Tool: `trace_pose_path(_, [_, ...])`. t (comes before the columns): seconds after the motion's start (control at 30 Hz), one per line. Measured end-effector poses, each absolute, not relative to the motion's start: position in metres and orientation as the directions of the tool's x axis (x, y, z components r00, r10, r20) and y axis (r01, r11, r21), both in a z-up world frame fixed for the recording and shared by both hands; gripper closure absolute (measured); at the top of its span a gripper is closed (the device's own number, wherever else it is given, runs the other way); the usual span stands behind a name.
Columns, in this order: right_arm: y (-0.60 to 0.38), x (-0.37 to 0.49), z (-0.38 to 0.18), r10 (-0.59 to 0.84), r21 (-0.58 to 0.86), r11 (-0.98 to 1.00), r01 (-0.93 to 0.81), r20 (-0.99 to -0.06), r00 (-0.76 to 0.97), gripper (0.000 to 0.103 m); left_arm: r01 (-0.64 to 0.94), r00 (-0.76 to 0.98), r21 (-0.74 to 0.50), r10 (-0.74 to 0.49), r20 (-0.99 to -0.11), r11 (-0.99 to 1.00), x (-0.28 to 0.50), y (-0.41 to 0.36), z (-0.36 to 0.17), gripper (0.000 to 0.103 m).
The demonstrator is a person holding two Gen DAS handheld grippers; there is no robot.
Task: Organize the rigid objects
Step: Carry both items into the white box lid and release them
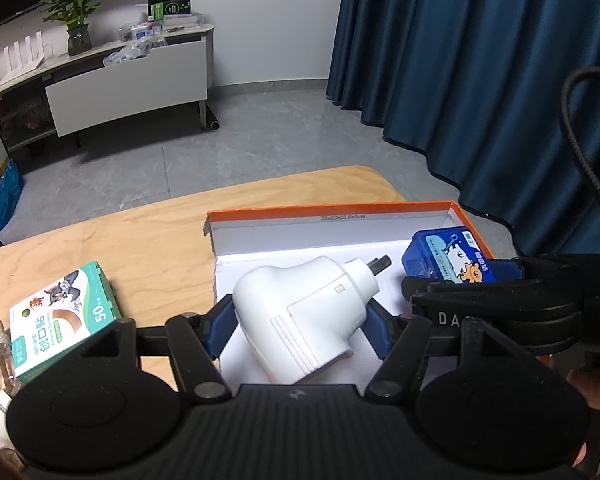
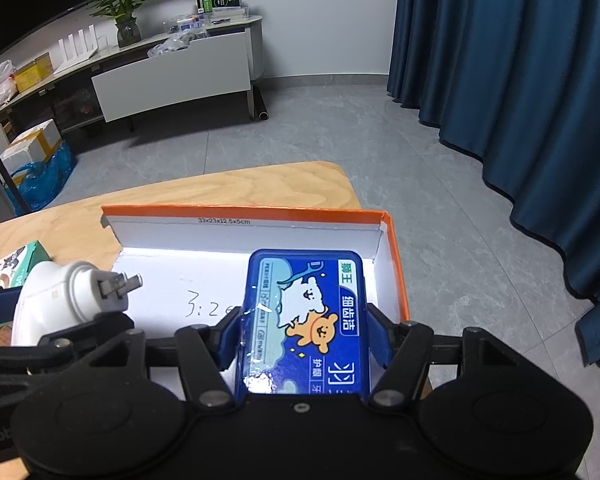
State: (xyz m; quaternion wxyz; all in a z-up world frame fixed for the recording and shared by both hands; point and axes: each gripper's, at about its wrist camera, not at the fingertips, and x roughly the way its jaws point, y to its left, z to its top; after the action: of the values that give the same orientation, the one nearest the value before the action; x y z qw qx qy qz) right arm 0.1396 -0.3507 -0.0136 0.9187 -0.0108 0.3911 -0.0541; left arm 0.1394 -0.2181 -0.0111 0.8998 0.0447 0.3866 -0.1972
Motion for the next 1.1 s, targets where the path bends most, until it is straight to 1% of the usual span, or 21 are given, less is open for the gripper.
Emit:
trace_pose_path(0.67, [-0.350,0.162,-0.020,-0.102,-0.064,0.995,0.081,-0.726,0.680,0.027,0.381,0.612,-0.063,-0.302,-0.731,0.922,0.156,-0.215,-0.025,0.036])
trace_pose_path(0.73, [-0.351,0.162,-0.019,-0.097,-0.054,0.995,0.084,-0.719,0.688,0.027,0.380,0.608,-0.067,-0.304,-0.734,0.923,0.158,-0.217,-0.027,0.036])
trace_pose_path(0.8, [-0.351,0.162,-0.017,-0.109,-0.061,0.994,0.093,-0.705,0.700,0.023,0.380,0.604,-0.071,-0.305,-0.737,0.922,0.159,-0.218,-0.028,0.036])
trace_pose_path(0.93, [-0.354,0.155,-0.007,-0.131,-0.073,0.991,0.112,-0.677,0.724,0.023,0.393,0.591,-0.088,-0.325,-0.738,0.915,0.159,-0.224,-0.028,0.035])
trace_pose_path(0.97, [-0.354,0.153,-0.003,-0.140,-0.079,0.990,0.117,-0.666,0.733,0.023,0.399,0.589,-0.096,-0.335,-0.735,0.912,0.157,-0.225,-0.027,0.032])
trace_pose_path(1.0, [-0.355,0.150,0.000,-0.149,-0.084,0.989,0.124,-0.657,0.739,0.022,0.405,0.590,-0.099,-0.342,-0.732,0.909,0.156,-0.226,-0.025,0.024])
trace_pose_path(1.07, [-0.357,0.144,0.007,-0.154,-0.083,0.988,0.131,-0.644,0.750,0.020,0.418,0.605,-0.091,-0.352,-0.715,0.904,0.150,-0.227,-0.019,0.018])
trace_pose_path(1.1, [-0.358,0.141,0.010,-0.157,-0.082,0.987,0.136,-0.638,0.754,0.020,0.424,0.607,-0.089,-0.355,-0.711,0.901,0.148,-0.227,-0.017,0.017])
